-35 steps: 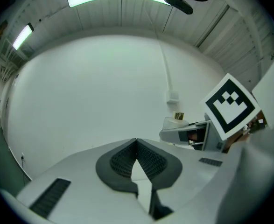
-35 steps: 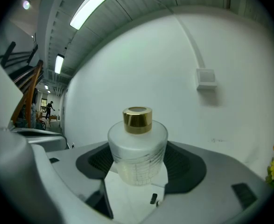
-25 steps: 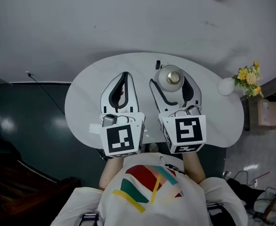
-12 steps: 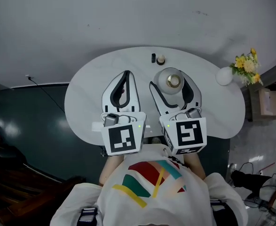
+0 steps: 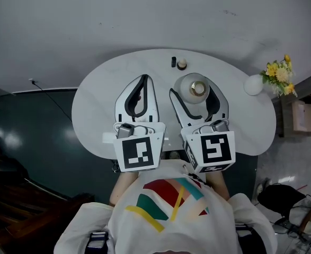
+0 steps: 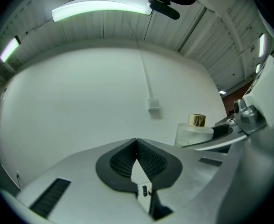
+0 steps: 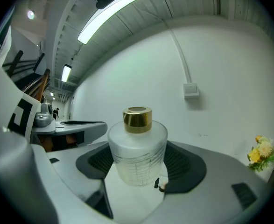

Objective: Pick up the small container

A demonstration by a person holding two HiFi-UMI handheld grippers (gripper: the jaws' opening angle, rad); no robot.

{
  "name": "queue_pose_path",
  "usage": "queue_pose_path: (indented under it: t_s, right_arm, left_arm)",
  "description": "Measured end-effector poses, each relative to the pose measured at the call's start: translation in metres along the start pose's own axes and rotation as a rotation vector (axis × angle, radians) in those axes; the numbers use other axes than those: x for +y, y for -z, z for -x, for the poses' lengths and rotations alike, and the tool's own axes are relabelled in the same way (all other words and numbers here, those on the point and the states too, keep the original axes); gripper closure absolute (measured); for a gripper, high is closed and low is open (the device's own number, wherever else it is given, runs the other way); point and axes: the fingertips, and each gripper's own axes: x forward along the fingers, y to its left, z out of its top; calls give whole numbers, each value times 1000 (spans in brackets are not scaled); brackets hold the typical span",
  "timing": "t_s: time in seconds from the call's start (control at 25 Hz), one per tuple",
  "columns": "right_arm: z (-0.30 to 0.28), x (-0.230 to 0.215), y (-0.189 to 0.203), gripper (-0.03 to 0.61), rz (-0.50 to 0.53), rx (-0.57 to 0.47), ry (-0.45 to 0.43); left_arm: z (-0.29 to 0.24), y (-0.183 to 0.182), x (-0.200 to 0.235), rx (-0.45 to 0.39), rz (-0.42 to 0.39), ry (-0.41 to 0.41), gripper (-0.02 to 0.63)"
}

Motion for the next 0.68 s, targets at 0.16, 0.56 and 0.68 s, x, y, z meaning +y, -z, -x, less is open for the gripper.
queue_pose_path:
  t_s: [0.16,0.56,0.68]
  right_arm:
    - [1,1,-1,250,0,-3,-2]
    - [4,1,-1,250,8,-6,-4]
    - [4,1,-2,250,9,-7,-4]
  left_arm:
    - [1,0,0,0,-2,-3,597]
    - [5,-2,0,-3,2,-10,597]
    - [6,-4,2,-4,-1,-12,597]
